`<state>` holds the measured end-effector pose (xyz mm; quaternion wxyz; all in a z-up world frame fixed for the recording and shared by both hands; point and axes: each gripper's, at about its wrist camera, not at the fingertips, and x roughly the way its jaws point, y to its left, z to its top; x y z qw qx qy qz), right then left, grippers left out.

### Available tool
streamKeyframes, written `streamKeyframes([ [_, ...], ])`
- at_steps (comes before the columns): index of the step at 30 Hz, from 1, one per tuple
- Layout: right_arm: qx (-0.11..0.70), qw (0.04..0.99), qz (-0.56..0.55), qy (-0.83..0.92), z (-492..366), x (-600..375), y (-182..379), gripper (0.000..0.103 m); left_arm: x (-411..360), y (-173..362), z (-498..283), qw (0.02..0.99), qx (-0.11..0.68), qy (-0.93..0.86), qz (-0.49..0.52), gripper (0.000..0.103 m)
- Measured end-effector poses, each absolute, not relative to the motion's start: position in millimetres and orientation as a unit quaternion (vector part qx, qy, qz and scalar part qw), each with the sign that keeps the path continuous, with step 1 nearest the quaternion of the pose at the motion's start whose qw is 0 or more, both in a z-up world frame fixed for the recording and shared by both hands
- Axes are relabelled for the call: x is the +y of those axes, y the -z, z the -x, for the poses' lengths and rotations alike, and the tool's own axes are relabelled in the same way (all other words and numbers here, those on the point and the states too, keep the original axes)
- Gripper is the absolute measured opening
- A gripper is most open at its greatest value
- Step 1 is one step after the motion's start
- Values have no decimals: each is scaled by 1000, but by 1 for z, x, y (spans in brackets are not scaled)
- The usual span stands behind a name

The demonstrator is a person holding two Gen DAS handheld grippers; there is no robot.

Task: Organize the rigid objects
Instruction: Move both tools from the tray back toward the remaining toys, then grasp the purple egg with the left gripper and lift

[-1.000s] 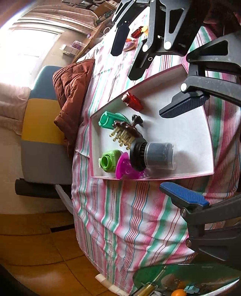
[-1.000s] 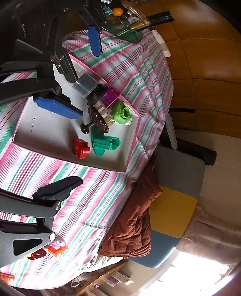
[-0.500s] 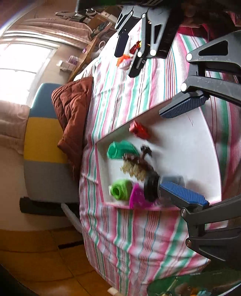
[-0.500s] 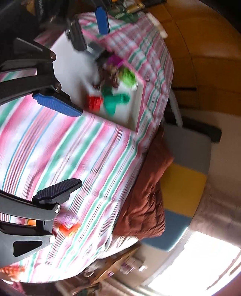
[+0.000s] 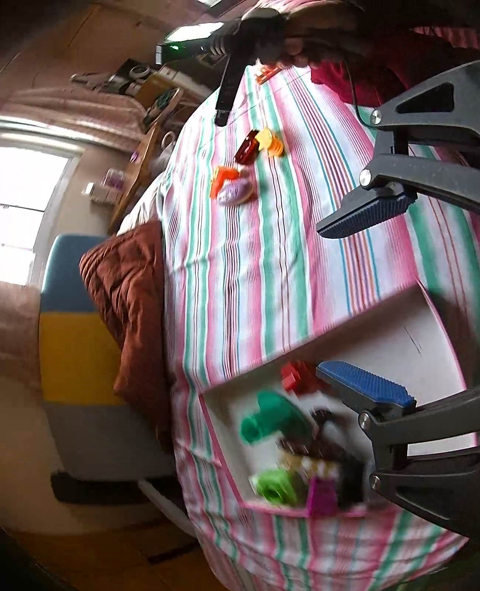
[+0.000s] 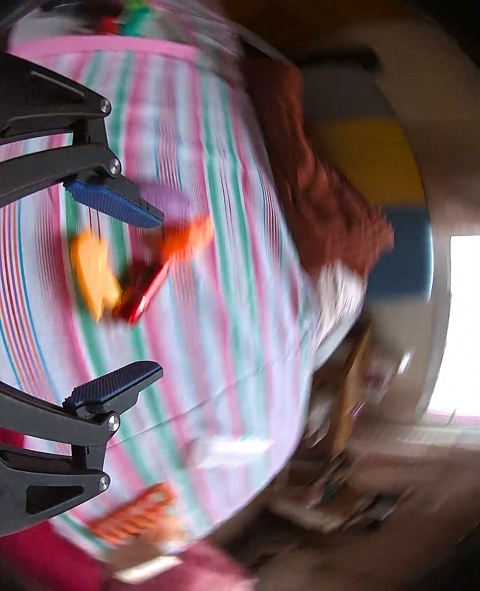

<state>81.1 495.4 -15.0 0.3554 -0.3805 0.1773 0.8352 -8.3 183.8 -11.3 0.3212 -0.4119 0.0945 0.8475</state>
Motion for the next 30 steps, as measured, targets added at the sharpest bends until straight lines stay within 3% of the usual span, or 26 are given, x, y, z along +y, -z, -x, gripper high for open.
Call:
streamKeyframes([
  [3, 266, 364, 359, -817, -100, 522, 20, 75, 210, 13, 11, 337, 102, -839, 415, 68],
  [7, 296, 366, 361, -805, -104, 530, 24, 75, 246, 16, 17, 356, 111, -827, 420, 65],
  [30, 347, 355, 353, -793, -107, 542, 34, 80, 433, 69, 65, 405, 183, -773, 453, 67],
])
